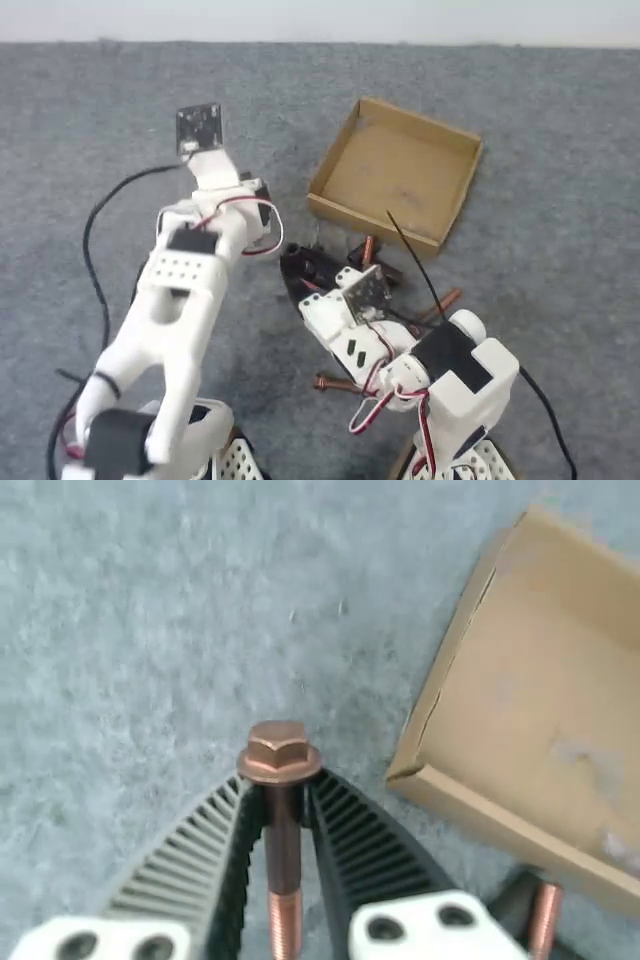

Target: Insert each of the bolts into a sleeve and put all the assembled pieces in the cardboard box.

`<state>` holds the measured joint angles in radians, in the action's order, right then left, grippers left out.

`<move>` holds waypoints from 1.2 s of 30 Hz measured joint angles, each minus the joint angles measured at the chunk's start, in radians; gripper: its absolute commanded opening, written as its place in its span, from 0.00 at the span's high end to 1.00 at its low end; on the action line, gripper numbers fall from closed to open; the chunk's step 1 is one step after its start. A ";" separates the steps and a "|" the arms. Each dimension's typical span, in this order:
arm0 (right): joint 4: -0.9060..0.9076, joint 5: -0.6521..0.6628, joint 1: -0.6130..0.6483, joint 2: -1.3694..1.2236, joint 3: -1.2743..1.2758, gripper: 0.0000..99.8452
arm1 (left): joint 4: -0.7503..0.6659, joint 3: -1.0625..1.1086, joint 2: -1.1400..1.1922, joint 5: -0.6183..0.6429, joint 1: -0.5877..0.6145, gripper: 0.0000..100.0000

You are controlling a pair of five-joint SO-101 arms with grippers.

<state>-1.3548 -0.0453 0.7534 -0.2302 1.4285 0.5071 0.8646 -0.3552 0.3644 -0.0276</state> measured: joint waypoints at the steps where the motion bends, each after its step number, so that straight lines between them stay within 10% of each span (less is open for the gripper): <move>1: 0.015 0.000 0.000 0.000 -0.011 0.99 | -0.051 0.040 -0.020 0.000 0.000 0.99; 10: 0.057 0.000 0.029 -0.002 -0.046 0.99 | -0.493 0.342 -0.152 0.000 0.002 0.99; 36: 0.057 0.000 0.048 -0.098 -0.184 0.99 | -0.470 0.466 -0.408 0.000 -0.006 0.99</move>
<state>-1.2981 -0.0453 0.8009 -0.3284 1.2444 0.0376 1.3311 -0.7633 0.3644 -0.0338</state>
